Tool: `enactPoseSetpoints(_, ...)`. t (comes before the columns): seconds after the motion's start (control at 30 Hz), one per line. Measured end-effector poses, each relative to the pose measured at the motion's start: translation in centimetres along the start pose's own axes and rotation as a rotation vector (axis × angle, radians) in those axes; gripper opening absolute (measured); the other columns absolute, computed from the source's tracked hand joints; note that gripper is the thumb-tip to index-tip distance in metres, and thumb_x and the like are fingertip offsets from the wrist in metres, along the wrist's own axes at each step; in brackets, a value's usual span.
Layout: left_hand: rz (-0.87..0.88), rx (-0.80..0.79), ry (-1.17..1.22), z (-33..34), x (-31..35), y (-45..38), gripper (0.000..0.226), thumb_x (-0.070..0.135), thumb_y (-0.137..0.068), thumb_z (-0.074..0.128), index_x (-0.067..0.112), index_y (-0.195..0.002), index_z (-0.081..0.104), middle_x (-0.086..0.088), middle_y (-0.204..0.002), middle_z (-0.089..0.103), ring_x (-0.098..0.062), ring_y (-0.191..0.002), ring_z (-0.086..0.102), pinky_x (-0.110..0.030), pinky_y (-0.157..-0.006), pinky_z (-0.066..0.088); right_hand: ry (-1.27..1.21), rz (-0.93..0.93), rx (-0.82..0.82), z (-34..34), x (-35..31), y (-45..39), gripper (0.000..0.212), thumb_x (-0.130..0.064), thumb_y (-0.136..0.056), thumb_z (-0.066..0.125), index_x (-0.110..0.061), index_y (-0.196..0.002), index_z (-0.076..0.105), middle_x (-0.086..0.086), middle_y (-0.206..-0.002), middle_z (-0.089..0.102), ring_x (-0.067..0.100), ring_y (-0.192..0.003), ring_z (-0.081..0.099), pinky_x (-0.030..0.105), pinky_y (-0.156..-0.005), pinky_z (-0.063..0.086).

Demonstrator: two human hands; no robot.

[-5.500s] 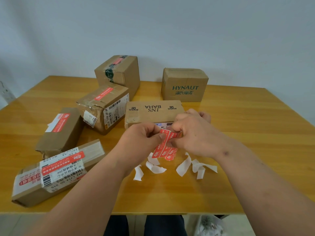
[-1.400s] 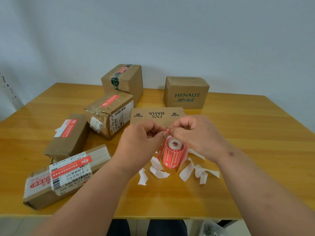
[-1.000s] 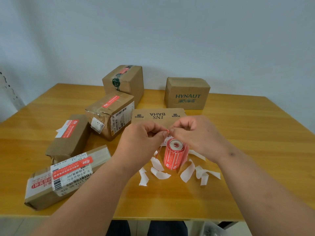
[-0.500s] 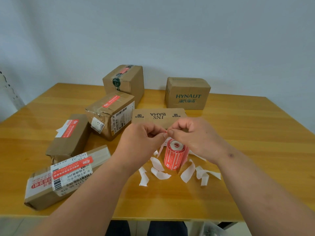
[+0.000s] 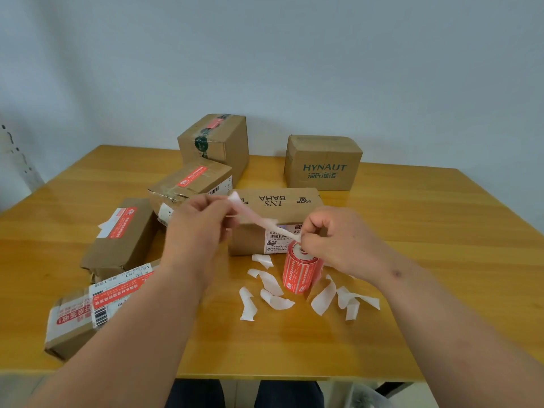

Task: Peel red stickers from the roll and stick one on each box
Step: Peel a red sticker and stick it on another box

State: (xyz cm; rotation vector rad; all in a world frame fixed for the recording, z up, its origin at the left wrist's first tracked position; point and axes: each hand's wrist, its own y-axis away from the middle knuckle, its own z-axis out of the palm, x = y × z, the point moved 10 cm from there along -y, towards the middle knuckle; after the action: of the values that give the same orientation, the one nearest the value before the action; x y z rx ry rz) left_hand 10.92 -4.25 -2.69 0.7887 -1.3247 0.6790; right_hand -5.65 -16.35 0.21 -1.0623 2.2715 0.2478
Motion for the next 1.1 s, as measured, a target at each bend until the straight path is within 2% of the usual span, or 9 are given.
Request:
enactPoseSetpoints(0.1, -0.091, 0.083, 0.205, -1.5, -0.5, -0.4, 0.014, 0.011, -0.093, 0.060, 0.020, -0.086, 0.068, -0.009, -0.088, 0.071, -0.014, -0.071, 0.061, -0.027, -0.062, 0.047, 0.094, -0.020, -0.036, 0.2, -0.2, 0.2, 0.018, -0.023, -0.080, 0.062, -0.021, -0.062, 0.060, -0.011, -0.078, 0.063, 0.005, -0.077, 0.056, 0.030, -0.080, 0.038)
enactPoseSetpoints(0.27, -0.091, 0.103, 0.243, -2.1, -0.4, -0.3, 0.015, 0.012, -0.094, 0.060, 0.023, -0.088, 0.068, -0.001, -0.076, 0.064, -0.012, -0.066, 0.055, -0.026, -0.060, 0.047, 0.226, -0.061, -0.040, 0.5, -1.4, 0.5, 0.016, -0.024, -0.080, 0.060, -0.019, -0.065, 0.063, -0.008, -0.083, 0.062, 0.006, -0.083, 0.056, 0.037, -0.098, 0.028)
enactPoseSetpoints(0.47, 0.021, -0.077, 0.189, -0.2, 0.7, 0.5, 0.014, 0.013, -0.096, 0.057, 0.018, -0.088, 0.068, 0.000, -0.064, 0.063, -0.013, -0.060, 0.056, -0.027, -0.063, 0.049, 0.362, -0.073, -0.049, 1.0, -2.9, -0.1, 0.030, -0.019, -0.094, 0.047, -0.033, -0.108, 0.070, -0.011, -0.104, 0.055, 0.009, -0.098, 0.043, 0.035, -0.103, 0.024)
enactPoseSetpoints(0.53, 0.052, -0.160, 0.155, 0.8, 1.0, 0.8, 0.015, 0.012, -0.096, 0.056, 0.018, -0.089, 0.067, -0.003, -0.068, 0.066, -0.015, -0.064, 0.060, -0.026, -0.062, 0.050, 0.278, -0.044, -0.045, 0.9, -3.1, -0.3, 0.029, -0.019, -0.094, 0.047, -0.029, -0.109, 0.070, -0.009, -0.108, 0.060, 0.011, -0.100, 0.050, 0.035, -0.099, 0.038)
enactPoseSetpoints(0.6, 0.064, -0.252, 0.155, 1.6, 1.2, 1.1, 0.016, 0.012, -0.096, 0.055, 0.017, -0.088, 0.067, -0.005, -0.073, 0.070, -0.016, -0.068, 0.063, -0.024, -0.062, 0.051, 0.149, -0.014, -0.042, 0.8, -3.0, -0.4, 0.019, -0.028, -0.094, 0.054, -0.024, -0.096, 0.072, -0.006, -0.097, 0.069, 0.014, -0.092, 0.062, 0.032, -0.080, 0.051)
enactPoseSetpoints(0.77, 0.080, -0.432, 0.210, 2.7, 1.5, 1.3, 0.021, 0.009, -0.086, 0.059, 0.020, -0.074, 0.073, -0.010, -0.084, 0.074, -0.020, -0.076, 0.069, -0.034, -0.079, 0.048, 0.043, 0.036, -0.035, 0.7, -2.1, -0.9, 0.025, -0.038, -0.083, 0.069, -0.019, -0.069, 0.061, -0.004, -0.066, 0.064, 0.008, -0.054, 0.054, 0.017, -0.046, 0.039)
enactPoseSetpoints(0.87, 0.078, -0.463, 0.242, 2.8, 1.6, 1.2, 0.013, 0.012, -0.074, 0.062, 0.015, -0.075, 0.075, -0.013, -0.083, 0.074, -0.023, -0.077, 0.070, -0.037, -0.082, 0.049, 0.027, 0.052, -0.057, 0.9, -1.8, -1.1, 0.019, -0.033, -0.078, 0.075, -0.022, -0.073, 0.060, -0.007, -0.067, 0.061, 0.004, -0.056, 0.053, 0.017, -0.050, 0.038)
enactPoseSetpoints(0.97, 0.087, -0.480, 0.224, 2.9, 1.4, 1.0, 0.012, 0.004, -0.078, 0.061, 0.005, -0.086, 0.071, -0.015, -0.082, 0.073, -0.024, -0.077, 0.069, -0.035, -0.080, 0.051, -0.088, 0.054, -0.094, 1.0, -1.7, -1.3, 0.009, -0.016, -0.086, 0.066, -0.023, -0.090, 0.062, -0.003, -0.076, 0.067, 0.011, -0.069, 0.063, 0.023, -0.063, 0.049)
enactPoseSetpoints(1.1, 0.129, -0.511, 0.136, 3.3, 1.6, 1.0, 0.014, -0.001, -0.085, 0.058, 0.003, -0.088, 0.070, -0.017, -0.083, 0.072, -0.024, -0.079, 0.067, -0.035, -0.078, 0.052, -0.617, 0.187, -0.105, 1.2, -0.7, -1.6, 0.040, 0.009, -0.082, 0.037, -0.004, -0.108, 0.064, 0.014, -0.088, 0.072, 0.022, -0.068, 0.066, 0.029, -0.060, 0.051)
